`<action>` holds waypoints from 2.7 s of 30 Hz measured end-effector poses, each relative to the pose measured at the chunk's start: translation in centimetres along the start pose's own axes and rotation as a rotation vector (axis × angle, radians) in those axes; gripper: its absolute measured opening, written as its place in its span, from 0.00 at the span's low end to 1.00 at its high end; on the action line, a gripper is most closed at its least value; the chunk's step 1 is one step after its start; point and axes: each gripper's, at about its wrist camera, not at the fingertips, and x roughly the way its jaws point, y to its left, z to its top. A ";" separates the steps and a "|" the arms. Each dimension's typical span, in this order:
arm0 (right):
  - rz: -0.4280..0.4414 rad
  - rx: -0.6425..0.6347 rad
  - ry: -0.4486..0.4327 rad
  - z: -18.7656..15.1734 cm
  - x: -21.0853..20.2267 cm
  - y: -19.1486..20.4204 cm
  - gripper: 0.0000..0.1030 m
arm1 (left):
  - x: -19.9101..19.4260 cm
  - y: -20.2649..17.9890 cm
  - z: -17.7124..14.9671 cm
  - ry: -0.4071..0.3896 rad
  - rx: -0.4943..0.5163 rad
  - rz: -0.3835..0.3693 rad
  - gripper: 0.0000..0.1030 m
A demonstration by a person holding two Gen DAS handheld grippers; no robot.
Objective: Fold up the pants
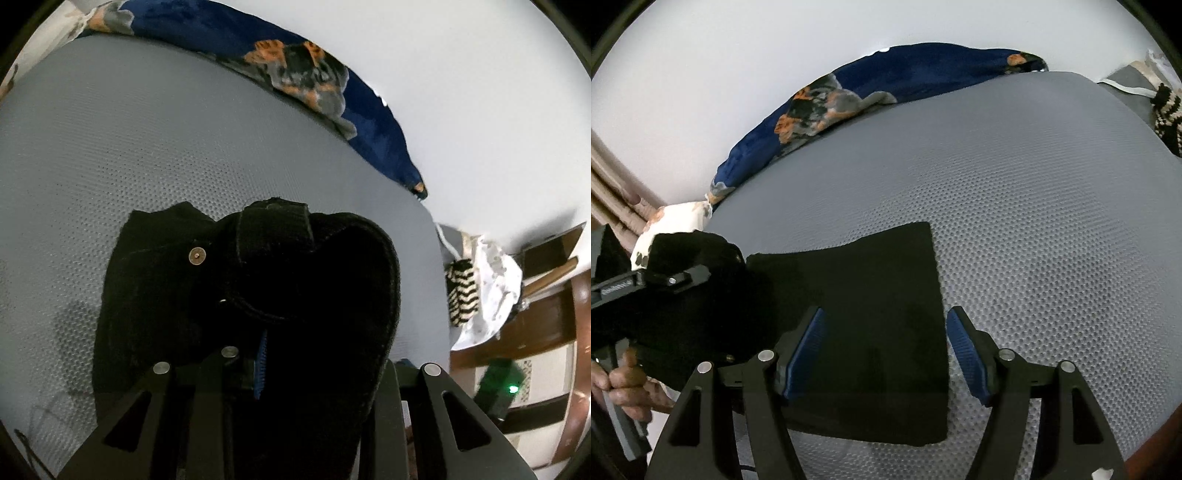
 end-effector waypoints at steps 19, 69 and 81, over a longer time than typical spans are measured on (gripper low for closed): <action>0.011 0.030 -0.030 -0.4 -0.7 -1.3 0.64 | 3.5 -2.2 -2.2 -0.007 0.134 0.149 0.33; 0.277 -0.126 0.265 2.5 8.5 3.0 0.83 | -4.6 11.9 -3.8 -0.137 -0.037 0.263 0.62; 0.451 -0.076 0.318 4.6 13.5 3.6 0.42 | -3.2 12.5 -4.0 -0.088 -0.060 0.283 0.62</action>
